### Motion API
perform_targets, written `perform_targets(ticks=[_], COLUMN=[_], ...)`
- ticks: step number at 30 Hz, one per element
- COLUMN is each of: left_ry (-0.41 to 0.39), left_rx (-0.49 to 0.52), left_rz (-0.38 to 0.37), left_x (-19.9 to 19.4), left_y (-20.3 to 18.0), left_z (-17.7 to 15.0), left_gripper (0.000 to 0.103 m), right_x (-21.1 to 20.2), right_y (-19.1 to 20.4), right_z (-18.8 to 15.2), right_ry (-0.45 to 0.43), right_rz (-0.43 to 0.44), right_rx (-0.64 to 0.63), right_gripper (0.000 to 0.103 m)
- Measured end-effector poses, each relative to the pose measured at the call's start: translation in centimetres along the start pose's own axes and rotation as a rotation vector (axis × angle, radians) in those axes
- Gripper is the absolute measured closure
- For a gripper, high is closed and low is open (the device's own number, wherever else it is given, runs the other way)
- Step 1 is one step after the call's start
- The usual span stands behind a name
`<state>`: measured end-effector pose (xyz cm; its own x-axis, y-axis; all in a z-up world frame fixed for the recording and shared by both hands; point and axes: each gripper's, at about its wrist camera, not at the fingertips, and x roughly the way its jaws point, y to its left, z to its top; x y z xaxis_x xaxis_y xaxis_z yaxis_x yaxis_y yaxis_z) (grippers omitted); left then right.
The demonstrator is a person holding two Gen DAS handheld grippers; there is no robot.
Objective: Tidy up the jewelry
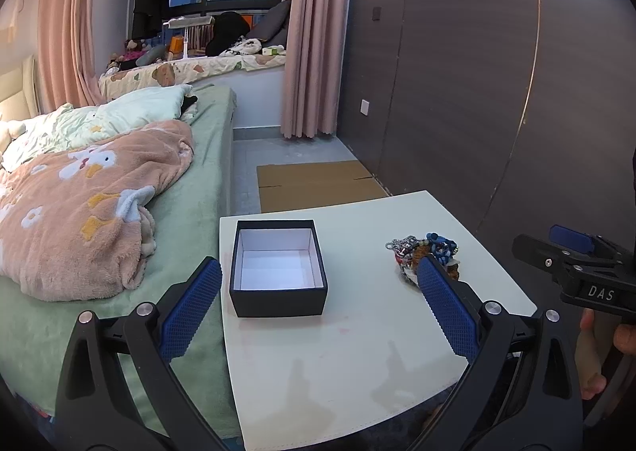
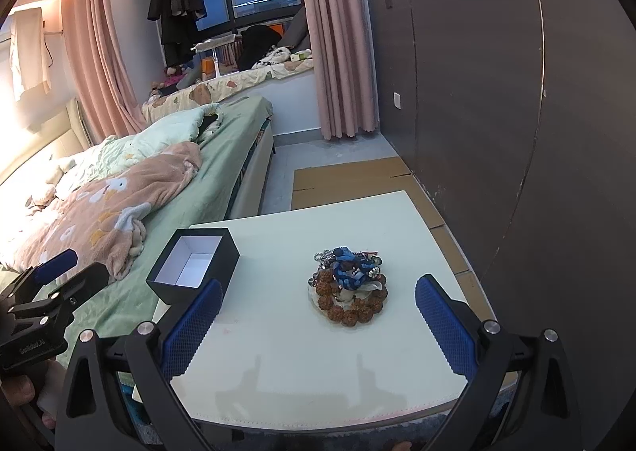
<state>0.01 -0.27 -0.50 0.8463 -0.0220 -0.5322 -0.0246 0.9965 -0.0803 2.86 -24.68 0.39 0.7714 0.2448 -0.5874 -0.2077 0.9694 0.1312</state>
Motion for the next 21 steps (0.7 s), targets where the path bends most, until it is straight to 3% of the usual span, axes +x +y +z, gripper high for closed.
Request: perform_targets(ticks=[21], left_ry=[0.0], left_rx=[-0.003], left_rz=[0.003], left_x=[0.0], left_y=[0.04], left_z=[-0.17], left_gripper=[0.005], right_x=[-0.36], right_y=[0.14], right_z=[0.09], right_ry=[-0.006], right_rz=[-0.006], right_rx=[-0.003], right_gripper=[0.007])
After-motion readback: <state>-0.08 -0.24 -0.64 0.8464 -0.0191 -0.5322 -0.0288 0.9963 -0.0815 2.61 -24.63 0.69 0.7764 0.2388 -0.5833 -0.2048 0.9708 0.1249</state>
